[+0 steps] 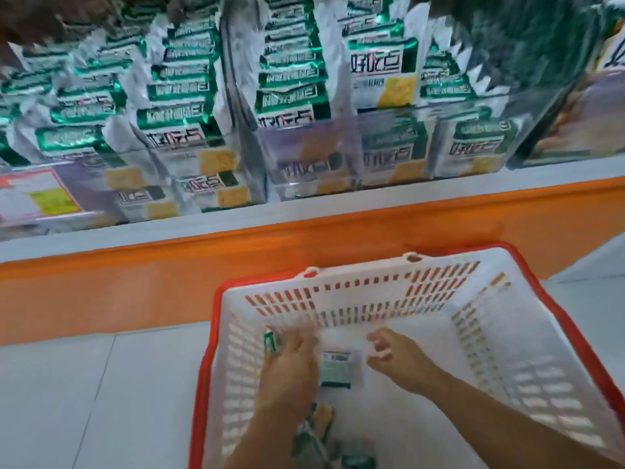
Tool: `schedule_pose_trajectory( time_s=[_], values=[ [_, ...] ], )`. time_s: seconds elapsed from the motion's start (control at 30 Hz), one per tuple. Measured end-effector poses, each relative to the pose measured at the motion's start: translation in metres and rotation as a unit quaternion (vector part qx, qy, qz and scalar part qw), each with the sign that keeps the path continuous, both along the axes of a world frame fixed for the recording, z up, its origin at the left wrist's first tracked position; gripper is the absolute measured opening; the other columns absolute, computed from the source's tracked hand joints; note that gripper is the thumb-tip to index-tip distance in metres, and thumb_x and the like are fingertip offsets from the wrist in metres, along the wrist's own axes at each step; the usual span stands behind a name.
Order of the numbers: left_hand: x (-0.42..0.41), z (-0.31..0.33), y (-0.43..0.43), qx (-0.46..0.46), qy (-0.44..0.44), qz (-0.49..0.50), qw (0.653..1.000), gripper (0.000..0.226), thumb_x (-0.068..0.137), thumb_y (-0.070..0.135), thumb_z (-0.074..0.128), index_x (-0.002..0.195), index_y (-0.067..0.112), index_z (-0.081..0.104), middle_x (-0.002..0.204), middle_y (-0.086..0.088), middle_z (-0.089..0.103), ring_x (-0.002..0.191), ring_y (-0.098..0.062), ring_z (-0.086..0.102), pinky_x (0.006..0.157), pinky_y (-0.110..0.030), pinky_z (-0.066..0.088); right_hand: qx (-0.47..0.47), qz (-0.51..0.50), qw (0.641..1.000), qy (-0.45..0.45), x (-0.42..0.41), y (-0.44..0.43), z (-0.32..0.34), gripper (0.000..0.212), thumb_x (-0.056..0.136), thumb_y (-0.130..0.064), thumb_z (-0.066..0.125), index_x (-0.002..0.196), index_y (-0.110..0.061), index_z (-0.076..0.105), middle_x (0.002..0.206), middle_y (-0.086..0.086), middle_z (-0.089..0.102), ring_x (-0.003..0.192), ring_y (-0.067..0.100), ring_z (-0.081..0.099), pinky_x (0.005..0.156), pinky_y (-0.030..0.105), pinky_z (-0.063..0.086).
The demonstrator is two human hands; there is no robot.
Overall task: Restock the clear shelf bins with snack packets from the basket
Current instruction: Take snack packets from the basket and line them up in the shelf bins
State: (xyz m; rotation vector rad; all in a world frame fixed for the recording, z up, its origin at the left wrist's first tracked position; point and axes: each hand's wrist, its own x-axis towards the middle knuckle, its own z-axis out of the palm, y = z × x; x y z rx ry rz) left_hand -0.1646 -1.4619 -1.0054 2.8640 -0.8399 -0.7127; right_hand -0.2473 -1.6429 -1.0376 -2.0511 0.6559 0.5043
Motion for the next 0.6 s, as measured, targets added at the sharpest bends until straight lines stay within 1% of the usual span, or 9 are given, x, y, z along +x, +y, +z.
schedule_pose_trajectory(
  time_s=[0.07, 0.1, 0.17, 0.23, 0.3, 0.37, 0.43, 0.53, 0.6],
  values=[
    [0.004, -0.015, -0.002, 0.045, 0.014, -0.046, 0.998, 0.054, 0.091, 0.016, 0.05, 0.14, 0.027, 0.032, 0.152, 0.003, 0.027, 0.139, -0.024, 0.026, 0.112, -0.04, 0.021, 0.002, 0.038, 0.999, 0.025, 0.005, 0.012, -0.016, 0.05, 0.089, -0.022, 0.061, 0.135, -0.02, 0.042, 0.134, 0.005, 0.048, 0.109, 0.014, 0.05, 0.088, 0.023, 0.042],
    [0.006, -0.022, -0.004, 0.075, 0.013, -0.082, 0.994, 0.056, 0.089, 0.018, 0.055, 0.14, 0.026, 0.033, 0.149, 0.001, 0.03, 0.14, -0.025, 0.024, 0.114, -0.043, 0.014, 0.005, 0.059, 0.998, 0.019, 0.009, 0.019, -0.021, 0.053, 0.09, -0.018, 0.059, 0.139, -0.019, 0.039, 0.14, 0.008, 0.043, 0.117, 0.017, 0.048, 0.094, 0.025, 0.042],
    [0.007, -0.037, -0.01, 0.125, 0.0, -0.162, 0.979, 0.058, 0.086, 0.021, 0.059, 0.138, 0.024, 0.037, 0.145, -0.003, 0.035, 0.139, -0.028, 0.025, 0.116, -0.051, 0.002, -0.003, 0.117, 0.993, 0.002, 0.01, 0.032, -0.03, 0.057, 0.092, -0.01, 0.052, 0.144, -0.018, 0.032, 0.15, 0.011, 0.028, 0.133, 0.025, 0.036, 0.107, 0.03, 0.033],
    [0.008, -0.052, -0.015, 0.143, -0.01, -0.206, 0.968, 0.053, 0.089, 0.019, 0.056, 0.139, 0.024, 0.039, 0.146, -0.004, 0.036, 0.14, -0.03, 0.024, 0.115, -0.058, -0.003, -0.036, 0.165, 0.986, 0.008, 0.007, 0.037, -0.038, 0.063, 0.092, -0.005, 0.046, 0.148, -0.023, 0.023, 0.158, 0.004, 0.008, 0.141, 0.026, 0.02, 0.115, 0.033, 0.02],
    [0.009, -0.061, -0.017, 0.148, 0.002, -0.207, 0.967, 0.056, 0.091, 0.017, 0.053, 0.143, 0.024, 0.033, 0.151, -0.003, 0.03, 0.142, -0.028, 0.02, 0.115, -0.056, -0.005, -0.069, 0.186, 0.98, 0.014, 0.003, 0.033, -0.045, 0.067, 0.091, -0.002, 0.044, 0.149, -0.026, 0.02, 0.159, -0.001, 0.002, 0.144, 0.023, 0.013, 0.116, 0.032, 0.014],
    [0.01, -0.066, -0.018, 0.154, 0.024, -0.189, 0.97, 0.064, 0.09, 0.019, 0.055, 0.146, 0.023, 0.026, 0.154, -0.002, 0.025, 0.143, -0.026, 0.018, 0.115, -0.053, -0.005, -0.089, 0.213, 0.973, 0.005, 0.001, 0.025, -0.05, 0.066, 0.09, -0.003, 0.046, 0.148, -0.027, 0.024, 0.159, -0.002, 0.007, 0.144, 0.02, 0.013, 0.116, 0.031, 0.013],
    [0.012, -0.07, -0.019, 0.162, 0.031, -0.177, 0.97, 0.064, 0.089, 0.019, 0.057, 0.145, 0.022, 0.027, 0.151, -0.001, 0.028, 0.142, -0.024, 0.02, 0.115, -0.052, -0.003, -0.101, 0.247, 0.964, 0.0, 0.001, 0.02, -0.054, 0.065, 0.09, -0.008, 0.051, 0.147, -0.027, 0.027, 0.158, -0.002, 0.014, 0.143, 0.02, 0.016, 0.116, 0.032, 0.015],
    [0.014, -0.072, -0.022, 0.16, 0.025, -0.192, 0.968, 0.052, 0.09, 0.021, 0.054, 0.139, 0.022, 0.035, 0.14, -0.003, 0.041, 0.134, -0.027, 0.033, 0.114, -0.053, 0.003, -0.086, 0.234, 0.968, -0.016, 0.003, 0.019, -0.06, 0.063, 0.085, -0.02, 0.061, 0.142, -0.027, 0.034, 0.148, -0.003, 0.033, 0.133, 0.017, 0.028, 0.111, 0.028, 0.023],
    [0.012, -0.066, -0.025, 0.124, 0.036, -0.194, 0.972, 0.042, 0.093, 0.029, 0.046, 0.135, 0.024, 0.039, 0.133, -0.001, 0.048, 0.126, -0.025, 0.042, 0.114, -0.049, 0.01, -0.048, 0.195, 0.979, -0.02, 0.005, 0.021, -0.058, 0.058, 0.081, -0.019, 0.066, 0.134, -0.027, 0.042, 0.137, -0.003, 0.043, 0.123, 0.015, 0.038, 0.107, 0.025, 0.031]
  ],
)
